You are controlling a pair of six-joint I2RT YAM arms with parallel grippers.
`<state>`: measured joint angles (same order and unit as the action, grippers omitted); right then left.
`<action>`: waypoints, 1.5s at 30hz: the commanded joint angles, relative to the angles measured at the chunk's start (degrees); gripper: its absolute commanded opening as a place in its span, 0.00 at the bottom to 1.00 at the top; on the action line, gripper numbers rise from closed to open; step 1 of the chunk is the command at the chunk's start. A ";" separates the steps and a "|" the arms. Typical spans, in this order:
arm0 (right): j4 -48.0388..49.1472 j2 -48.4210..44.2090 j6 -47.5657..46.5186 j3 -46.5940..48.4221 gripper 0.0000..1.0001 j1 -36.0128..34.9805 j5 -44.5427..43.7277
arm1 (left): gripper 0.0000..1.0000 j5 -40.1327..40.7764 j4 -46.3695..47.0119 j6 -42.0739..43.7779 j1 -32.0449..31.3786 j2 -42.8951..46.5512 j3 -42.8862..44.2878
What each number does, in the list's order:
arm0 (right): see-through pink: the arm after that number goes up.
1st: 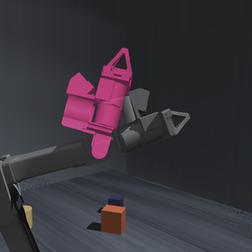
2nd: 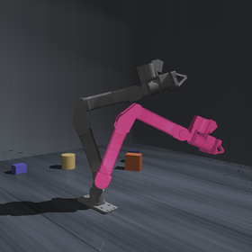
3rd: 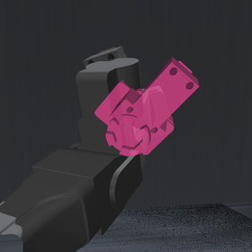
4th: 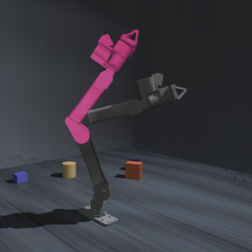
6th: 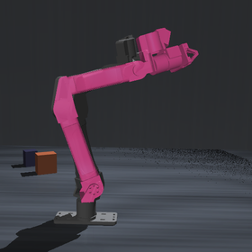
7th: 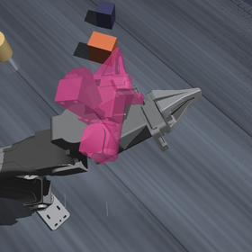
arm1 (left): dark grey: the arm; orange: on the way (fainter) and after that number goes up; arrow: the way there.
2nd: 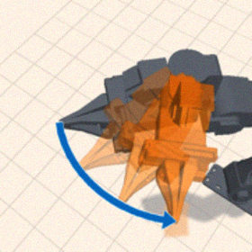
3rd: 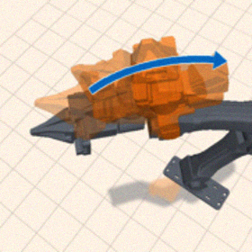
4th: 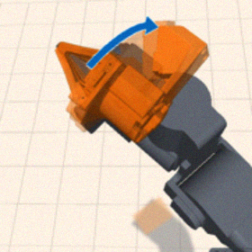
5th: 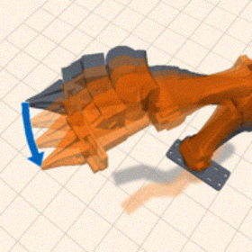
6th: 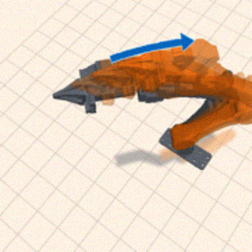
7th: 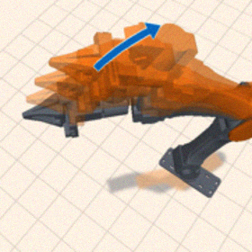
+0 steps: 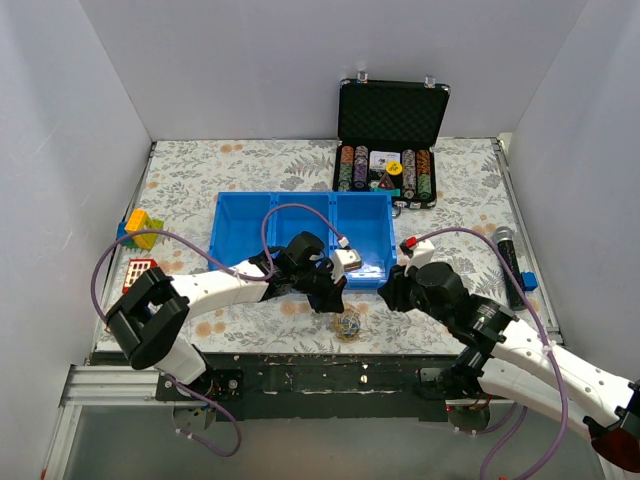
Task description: Untangle the cables
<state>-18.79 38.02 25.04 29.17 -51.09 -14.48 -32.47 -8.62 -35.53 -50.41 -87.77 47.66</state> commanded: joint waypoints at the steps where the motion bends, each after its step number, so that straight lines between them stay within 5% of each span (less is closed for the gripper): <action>1: 4.98 1.35 -1.66 0.36 0.41 -0.33 2.61 | 0.00 1.18 -1.83 -0.06 -0.30 6.28 1.91; 5: 7.27 2.76 -2.36 0.54 0.45 -0.41 4.89 | 0.00 1.53 -3.15 -1.21 -0.30 9.01 2.70; 11: 15.87 1.80 -4.38 -0.69 0.66 -0.41 13.76 | 0.00 2.06 -5.79 -2.00 -0.21 13.05 2.00; 22: 26.34 4.25 -7.19 -3.85 0.69 -0.50 24.75 | 0.00 3.73 -6.67 -1.47 -0.21 18.77 -1.25; 35: 36.19 8.03 -11.85 -6.05 0.62 -0.76 30.56 | 0.00 1.18 -5.00 2.13 -0.21 23.95 -2.39; 42: 40.40 10.58 -12.12 -5.79 0.45 -0.68 34.25 | 0.00 -0.31 -5.70 3.27 -0.21 24.31 -2.13; 45: 40.15 11.99 -12.64 -4.56 0.27 -0.68 35.75 | 0.01 -0.49 -5.70 3.27 -0.21 23.61 -1.43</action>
<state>16.95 48.77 13.47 23.44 -51.51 17.78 -31.22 -14.79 -33.43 -50.43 -64.93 45.43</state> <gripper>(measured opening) 0.361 0.022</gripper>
